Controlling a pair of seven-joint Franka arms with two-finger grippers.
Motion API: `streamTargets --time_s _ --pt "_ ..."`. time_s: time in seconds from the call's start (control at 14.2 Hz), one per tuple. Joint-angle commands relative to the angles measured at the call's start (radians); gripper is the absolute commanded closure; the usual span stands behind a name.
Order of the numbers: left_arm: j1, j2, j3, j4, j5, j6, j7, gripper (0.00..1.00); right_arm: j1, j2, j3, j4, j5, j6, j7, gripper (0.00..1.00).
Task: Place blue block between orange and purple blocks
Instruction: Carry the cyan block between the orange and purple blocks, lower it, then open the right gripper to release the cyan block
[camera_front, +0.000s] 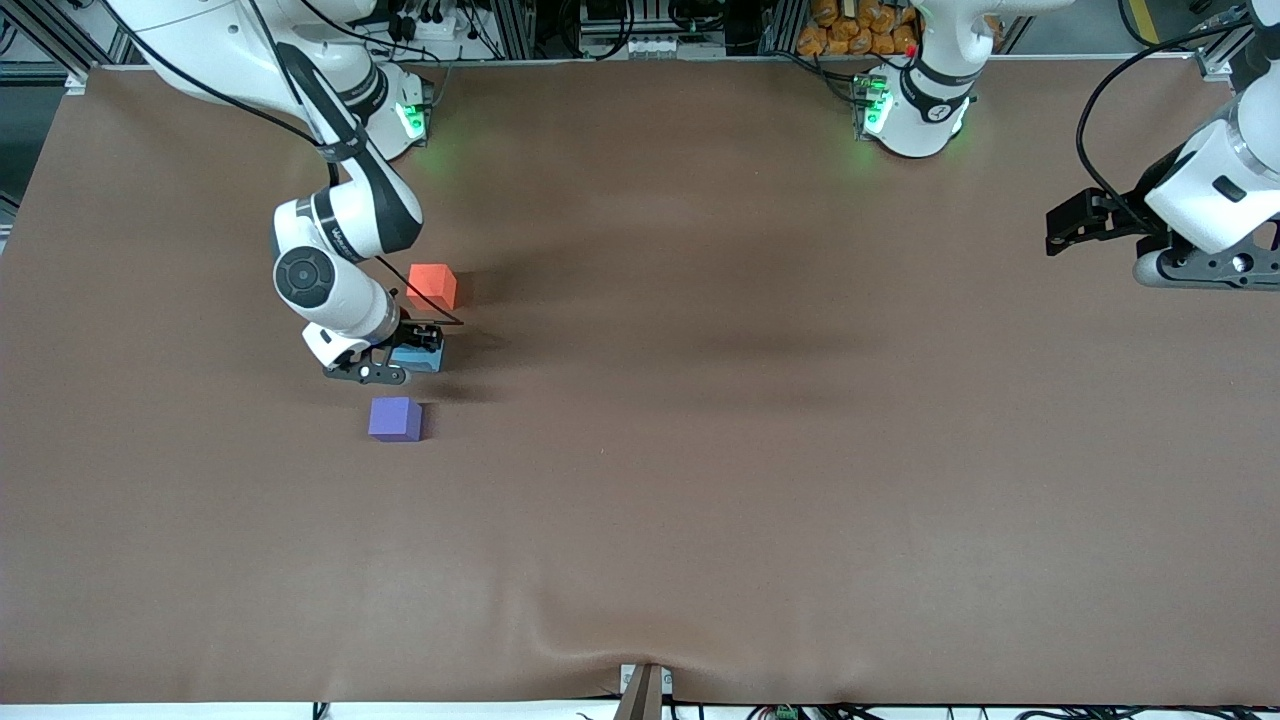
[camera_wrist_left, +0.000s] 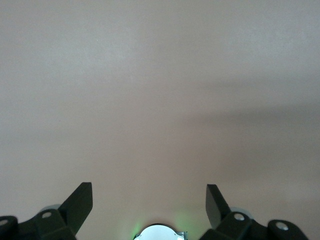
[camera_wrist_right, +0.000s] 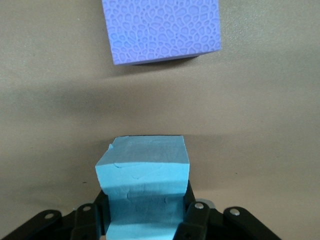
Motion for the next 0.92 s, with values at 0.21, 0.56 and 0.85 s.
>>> streamTargets --time_s 0.21,0.56,0.85 --pt "0.003 0.007 -0.003 0.017 -0.007 0.001 0.002 0.0 -0.025 -0.002 0.011 -0.017 0.013 0.009 -0.03 0.7" --pt "0.003 0.007 -0.003 0.017 -0.005 0.001 0.002 0.0 -0.024 -0.008 0.013 0.049 0.014 -0.066 -0.022 0.0" --pt "0.003 0.007 -0.003 0.017 -0.005 0.001 0.002 0.0 -0.019 0.0 0.014 0.356 0.016 -0.472 -0.02 0.0"
